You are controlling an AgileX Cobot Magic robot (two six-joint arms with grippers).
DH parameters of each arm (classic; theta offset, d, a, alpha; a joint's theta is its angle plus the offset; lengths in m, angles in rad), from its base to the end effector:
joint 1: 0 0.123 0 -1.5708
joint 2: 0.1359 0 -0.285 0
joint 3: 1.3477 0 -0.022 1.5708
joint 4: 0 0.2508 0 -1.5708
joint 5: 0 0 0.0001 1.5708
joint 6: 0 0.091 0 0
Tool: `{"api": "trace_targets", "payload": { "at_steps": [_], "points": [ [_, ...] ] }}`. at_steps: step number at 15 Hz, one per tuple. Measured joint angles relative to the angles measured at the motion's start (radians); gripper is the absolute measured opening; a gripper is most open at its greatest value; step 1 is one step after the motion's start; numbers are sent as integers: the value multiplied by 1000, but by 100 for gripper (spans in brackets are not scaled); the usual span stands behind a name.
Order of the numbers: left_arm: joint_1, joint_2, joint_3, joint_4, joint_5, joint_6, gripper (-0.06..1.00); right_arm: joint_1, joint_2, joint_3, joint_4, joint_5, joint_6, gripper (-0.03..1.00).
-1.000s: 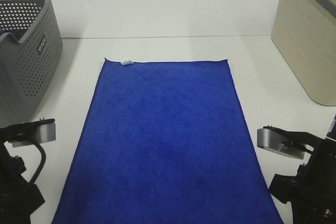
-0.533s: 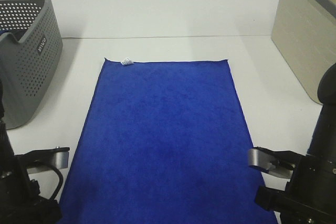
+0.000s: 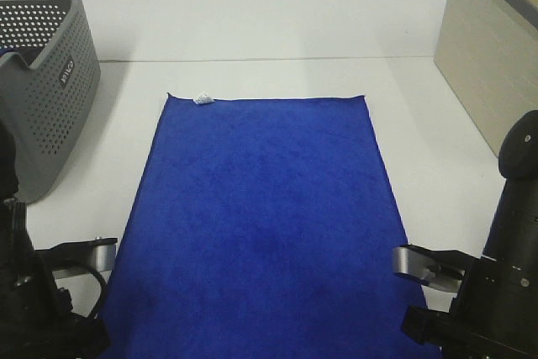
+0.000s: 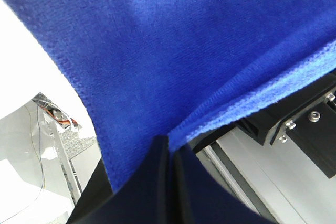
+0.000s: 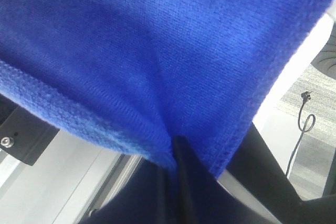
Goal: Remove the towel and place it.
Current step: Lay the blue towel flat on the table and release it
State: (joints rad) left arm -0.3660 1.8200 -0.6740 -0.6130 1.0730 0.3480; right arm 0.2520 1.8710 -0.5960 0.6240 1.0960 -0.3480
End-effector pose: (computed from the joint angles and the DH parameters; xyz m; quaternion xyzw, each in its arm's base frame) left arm 0.1827 -0.1193 0.1094 -0.1217 -0.9324 0.2125 0.2659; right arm 0.1713 0.0930 0.0939 0.0469 -0.9191 -0.2226 0.3218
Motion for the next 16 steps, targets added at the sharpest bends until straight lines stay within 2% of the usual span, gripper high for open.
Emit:
{"api": "trace_targets", "payload": {
  "at_steps": [4,6,8,9,11,12,14,16],
  "points": [
    [0,0,0,20,24,7,6,-1,0,52,-20,-4,-16,5],
    [0,0,0,39,26,11,13,-1,0,72,-35,-7,-26,11],
    [2,0,0,57,27,11,29,-1,0,73,-29,-15,-46,21],
    [5,0,2,59,30,12,36,-1,0,76,-10,-20,-56,31],
    [9,1,2,58,34,12,48,-1,0,77,8,-20,-63,42],
    [9,1,2,57,34,12,53,-1,0,77,18,-20,-63,54],
    [9,1,2,54,35,12,59,-1,0,77,20,-19,-63,63],
    [9,0,2,53,60,12,60,-1,-1,65,19,-13,-63,65]
  ]
}}
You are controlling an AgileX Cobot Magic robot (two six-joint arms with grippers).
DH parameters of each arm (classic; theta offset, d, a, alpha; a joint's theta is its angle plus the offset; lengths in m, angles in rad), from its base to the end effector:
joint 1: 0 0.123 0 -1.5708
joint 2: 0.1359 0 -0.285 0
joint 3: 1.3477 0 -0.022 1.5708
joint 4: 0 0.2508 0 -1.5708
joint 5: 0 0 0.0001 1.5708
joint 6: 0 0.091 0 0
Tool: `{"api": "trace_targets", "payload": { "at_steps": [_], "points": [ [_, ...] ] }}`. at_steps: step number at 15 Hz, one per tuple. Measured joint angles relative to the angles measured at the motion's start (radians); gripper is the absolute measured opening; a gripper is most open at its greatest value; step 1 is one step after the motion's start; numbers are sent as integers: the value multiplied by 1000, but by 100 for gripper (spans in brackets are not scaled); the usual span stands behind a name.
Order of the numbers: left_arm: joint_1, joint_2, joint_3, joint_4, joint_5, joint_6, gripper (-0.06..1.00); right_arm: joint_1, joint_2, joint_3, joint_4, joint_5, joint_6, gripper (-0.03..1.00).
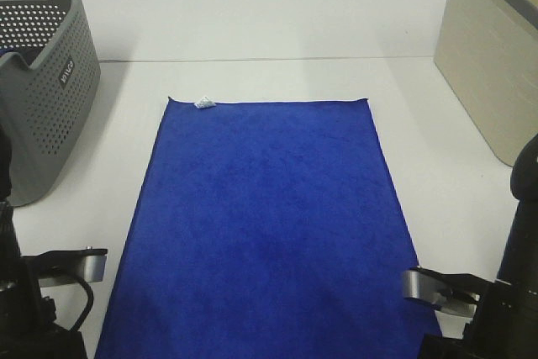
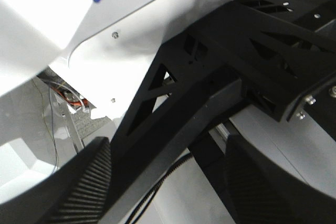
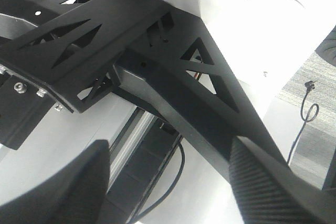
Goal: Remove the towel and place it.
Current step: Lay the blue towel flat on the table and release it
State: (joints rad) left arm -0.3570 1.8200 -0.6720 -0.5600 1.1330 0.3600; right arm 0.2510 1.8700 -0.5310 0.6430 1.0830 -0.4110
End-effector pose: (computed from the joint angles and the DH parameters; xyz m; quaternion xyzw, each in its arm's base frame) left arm 0.1782 -0.1132 0.1113 -0.1447 -0.9227 0.2028 0.2943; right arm 0.1545 0.0894 0.0896 0.0577 -0.9111 -0.2314 0.3363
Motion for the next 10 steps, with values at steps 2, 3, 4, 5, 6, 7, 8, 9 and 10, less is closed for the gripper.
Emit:
{"api": "trace_targets", "payload": {
  "at_steps": [2,3,4,5,6,7,8,9,10],
  "points": [
    [0,-34,0,-3,35,0,60,0,-19,-44,0,25,0,65],
    [0,-65,0,-3,37,2,60,-1,-39,-73,-1,39,0,65],
    [0,-98,-5,-2,42,2,60,-1,-66,-110,-1,45,0,65],
    [0,-137,-25,-2,44,-9,60,-1,-96,-147,-10,46,1,65],
    [0,-175,-56,-2,43,-27,60,-1,-129,-193,-33,48,10,65],
    [0,-206,-91,7,33,-48,60,-1,-162,-238,-61,50,31,65],
    [0,-230,-130,26,13,-69,60,-1,-190,-284,-87,52,58,65],
    [0,-245,-175,54,-15,-95,60,-1,-213,-336,-111,51,82,65],
    [0,-248,-221,87,-42,-125,60,-1,-233,-384,-140,39,113,65]
  ]
}}
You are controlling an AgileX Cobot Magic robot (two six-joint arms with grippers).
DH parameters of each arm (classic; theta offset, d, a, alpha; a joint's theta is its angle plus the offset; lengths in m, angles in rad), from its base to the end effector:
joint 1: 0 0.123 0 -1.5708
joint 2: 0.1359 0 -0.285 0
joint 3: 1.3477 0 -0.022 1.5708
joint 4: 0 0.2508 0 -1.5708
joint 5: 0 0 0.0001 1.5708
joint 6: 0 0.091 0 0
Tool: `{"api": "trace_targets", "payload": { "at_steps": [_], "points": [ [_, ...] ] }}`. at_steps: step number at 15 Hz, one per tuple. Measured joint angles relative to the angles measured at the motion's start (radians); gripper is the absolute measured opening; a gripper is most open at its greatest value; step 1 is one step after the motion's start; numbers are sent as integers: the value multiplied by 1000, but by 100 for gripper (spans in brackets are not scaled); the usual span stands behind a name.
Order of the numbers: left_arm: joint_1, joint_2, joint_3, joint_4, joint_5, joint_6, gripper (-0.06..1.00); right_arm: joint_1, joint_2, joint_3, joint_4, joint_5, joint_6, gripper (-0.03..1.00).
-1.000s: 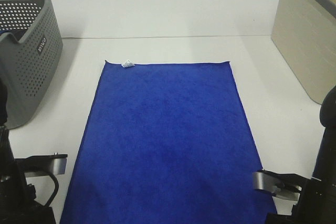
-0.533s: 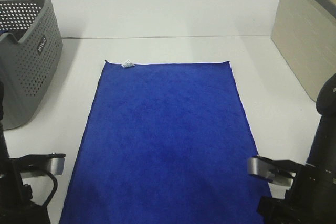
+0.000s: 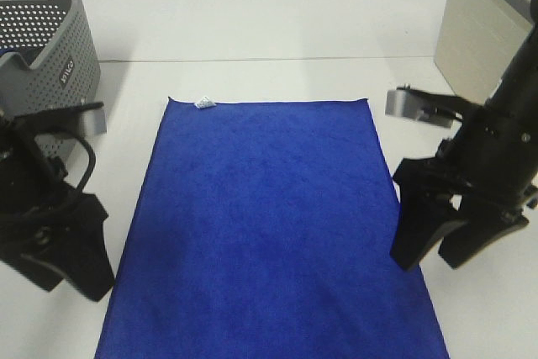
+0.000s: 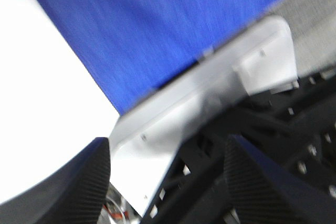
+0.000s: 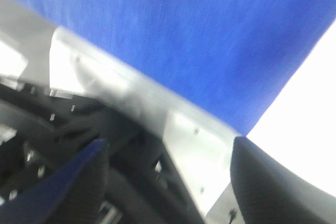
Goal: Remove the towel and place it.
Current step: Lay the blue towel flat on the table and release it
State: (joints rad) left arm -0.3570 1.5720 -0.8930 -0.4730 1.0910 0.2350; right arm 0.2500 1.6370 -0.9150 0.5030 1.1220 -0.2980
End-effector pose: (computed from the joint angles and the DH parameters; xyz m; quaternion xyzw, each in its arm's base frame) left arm 0.2252 -0.1233 0.2006 -0.1687 -0.9633 0.1978 0.0666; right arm 0.2434 0.1030 0.1900 0.1374 -0.9631 -0.2153 0.0848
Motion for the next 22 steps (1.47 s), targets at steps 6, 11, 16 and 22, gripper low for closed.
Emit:
{"api": "trace_targets", "payload": {
  "at_steps": [6,11,16,22],
  "points": [
    [0,0,-213,190,-50,-157,60,-1,-17,-264,-226,-71,216,65],
    [0,1,-414,273,-25,-248,66,-1,-17,-493,-304,-3,312,65],
    [2,71,-605,355,9,-262,68,-66,12,-634,-391,73,363,65],
    [3,378,-873,429,27,-292,68,-160,176,-715,-376,76,298,65]
  ]
}}
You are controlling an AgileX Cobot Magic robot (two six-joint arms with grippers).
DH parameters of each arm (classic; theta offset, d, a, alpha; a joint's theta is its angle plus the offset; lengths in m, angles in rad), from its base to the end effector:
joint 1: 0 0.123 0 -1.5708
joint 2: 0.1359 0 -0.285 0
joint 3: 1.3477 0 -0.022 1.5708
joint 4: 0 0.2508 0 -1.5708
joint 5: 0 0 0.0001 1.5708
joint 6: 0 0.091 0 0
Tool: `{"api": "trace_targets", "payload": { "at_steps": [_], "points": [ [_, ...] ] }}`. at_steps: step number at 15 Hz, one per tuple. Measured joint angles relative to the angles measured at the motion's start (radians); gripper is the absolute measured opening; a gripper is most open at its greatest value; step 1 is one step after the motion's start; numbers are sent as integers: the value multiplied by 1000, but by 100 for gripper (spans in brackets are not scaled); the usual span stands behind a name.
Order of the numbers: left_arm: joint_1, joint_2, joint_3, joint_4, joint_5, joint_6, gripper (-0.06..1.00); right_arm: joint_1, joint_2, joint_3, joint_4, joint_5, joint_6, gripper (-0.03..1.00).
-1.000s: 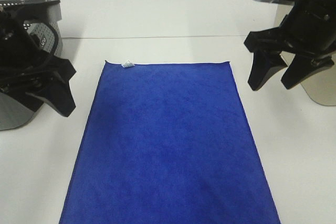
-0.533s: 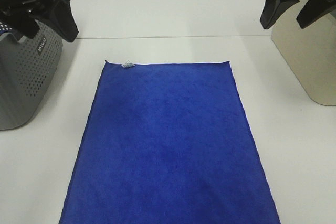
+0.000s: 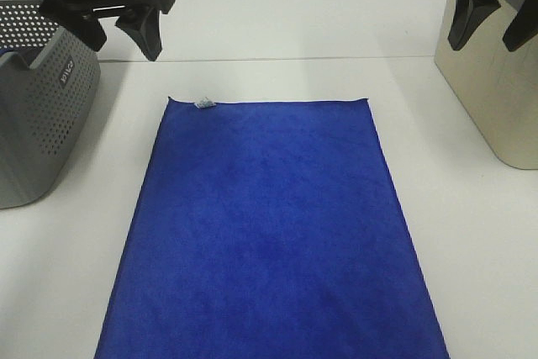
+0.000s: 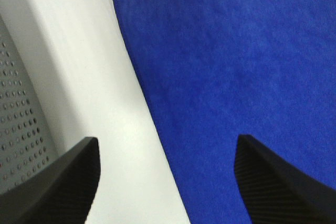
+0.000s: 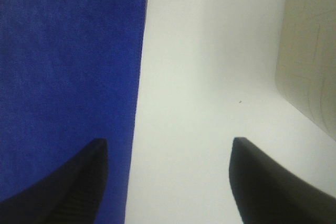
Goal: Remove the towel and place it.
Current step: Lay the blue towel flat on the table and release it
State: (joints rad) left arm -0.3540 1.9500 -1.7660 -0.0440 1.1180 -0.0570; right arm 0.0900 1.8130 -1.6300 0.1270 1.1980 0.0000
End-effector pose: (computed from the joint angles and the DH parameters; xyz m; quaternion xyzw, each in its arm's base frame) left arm 0.3963 -0.1503 0.2834 0.1397 0.9740 -0.0569 0.1690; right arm 0.3793 0.0450 0.2989 -0.0297 0.9881 0.0679 0.1349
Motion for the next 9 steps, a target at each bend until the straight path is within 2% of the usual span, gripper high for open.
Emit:
{"api": "trace_targets", "payload": {
  "at_steps": [2,4,6,9],
  "points": [
    [0,100,-120,-1,36,-3,68,0,15,0,34,-23,0,65],
    [11,203,-223,-18,86,-3,68,0,28,0,135,-62,-22,65],
    [42,280,-312,-68,91,-3,68,0,78,0,227,-87,-122,65],
    [65,381,-405,-127,92,-2,68,0,180,0,279,-122,-203,65]
  ]
}}
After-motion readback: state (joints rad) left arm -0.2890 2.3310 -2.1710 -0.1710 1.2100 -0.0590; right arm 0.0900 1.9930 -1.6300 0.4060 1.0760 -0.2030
